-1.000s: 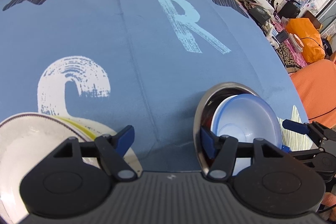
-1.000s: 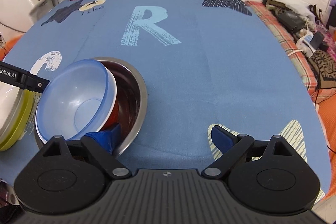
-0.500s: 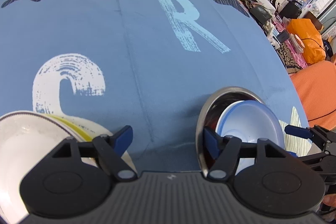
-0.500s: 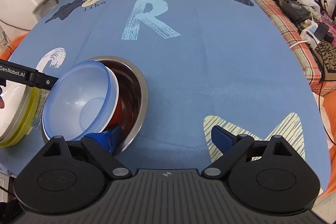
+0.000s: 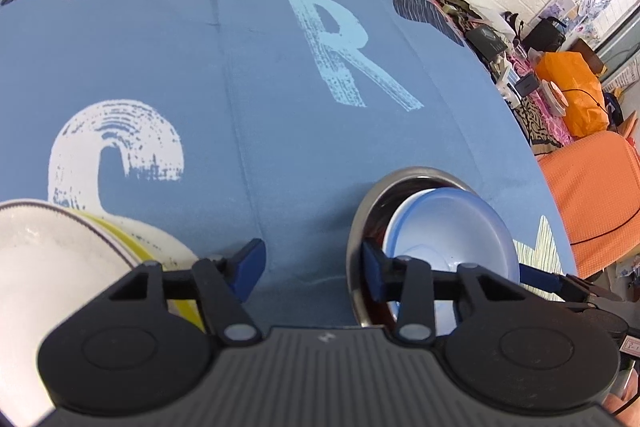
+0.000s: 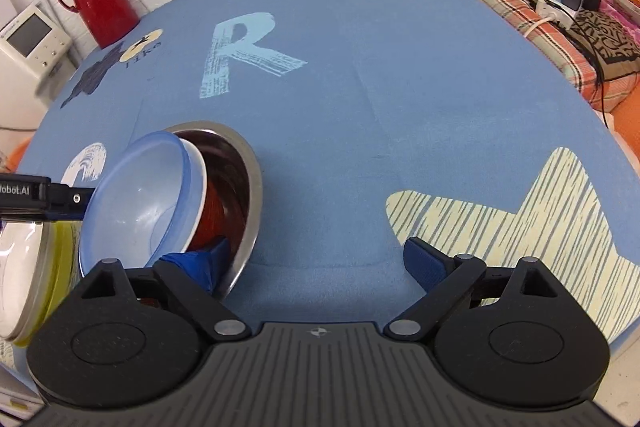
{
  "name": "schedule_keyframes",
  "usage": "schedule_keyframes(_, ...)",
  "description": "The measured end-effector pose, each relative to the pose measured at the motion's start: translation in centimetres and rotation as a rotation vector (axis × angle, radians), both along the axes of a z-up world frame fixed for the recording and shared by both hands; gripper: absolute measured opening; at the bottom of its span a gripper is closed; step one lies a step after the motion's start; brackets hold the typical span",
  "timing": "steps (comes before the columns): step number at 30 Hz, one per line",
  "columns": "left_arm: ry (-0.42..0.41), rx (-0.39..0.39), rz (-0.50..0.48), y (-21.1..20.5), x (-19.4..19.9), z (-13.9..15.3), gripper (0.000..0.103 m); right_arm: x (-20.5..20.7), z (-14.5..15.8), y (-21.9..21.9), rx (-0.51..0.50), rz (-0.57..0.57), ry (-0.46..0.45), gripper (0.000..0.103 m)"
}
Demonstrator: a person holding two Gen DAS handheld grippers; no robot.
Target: Organize plates and bowls
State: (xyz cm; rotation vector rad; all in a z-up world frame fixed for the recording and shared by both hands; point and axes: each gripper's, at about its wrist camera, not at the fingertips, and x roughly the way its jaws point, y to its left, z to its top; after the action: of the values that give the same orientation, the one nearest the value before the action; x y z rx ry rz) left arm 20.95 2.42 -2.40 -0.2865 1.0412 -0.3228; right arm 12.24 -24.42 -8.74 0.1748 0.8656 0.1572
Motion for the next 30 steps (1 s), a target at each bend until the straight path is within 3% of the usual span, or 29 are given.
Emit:
schedule_keyframes(4, -0.011, -0.007, 0.018, 0.2, -0.4, -0.1, 0.04, -0.2, -0.2, 0.1, 0.005, -0.012, -0.022, 0.082)
schedule_keyframes(8, -0.016, -0.001, 0.016, 0.2, -0.4, -0.1, 0.044, -1.4, -1.1, -0.3, 0.035, -0.046, -0.135, 0.083)
schedule_keyframes(13, -0.026, 0.028, 0.018, 0.3, -0.4, -0.2, 0.054, -1.4, -1.1, -0.3, 0.035, -0.047, -0.156, 0.083)
schedule_keyframes(22, -0.012, 0.031, 0.048, 0.0, -0.7, -0.1, 0.052, -1.3, -0.7, 0.0, 0.063, -0.119, -0.108, 0.072)
schedule_keyframes(26, -0.035, 0.051, 0.06, -0.4, -1.7, -0.1, 0.052, -1.6, -0.8, 0.0, 0.103, -0.244, -0.127, 0.073)
schedule_keyframes(30, -0.029, 0.04, 0.052, -0.4, -1.6, -0.1, 0.047, -1.9, -1.0, 0.3, 0.088, -0.235, -0.139, 0.073)
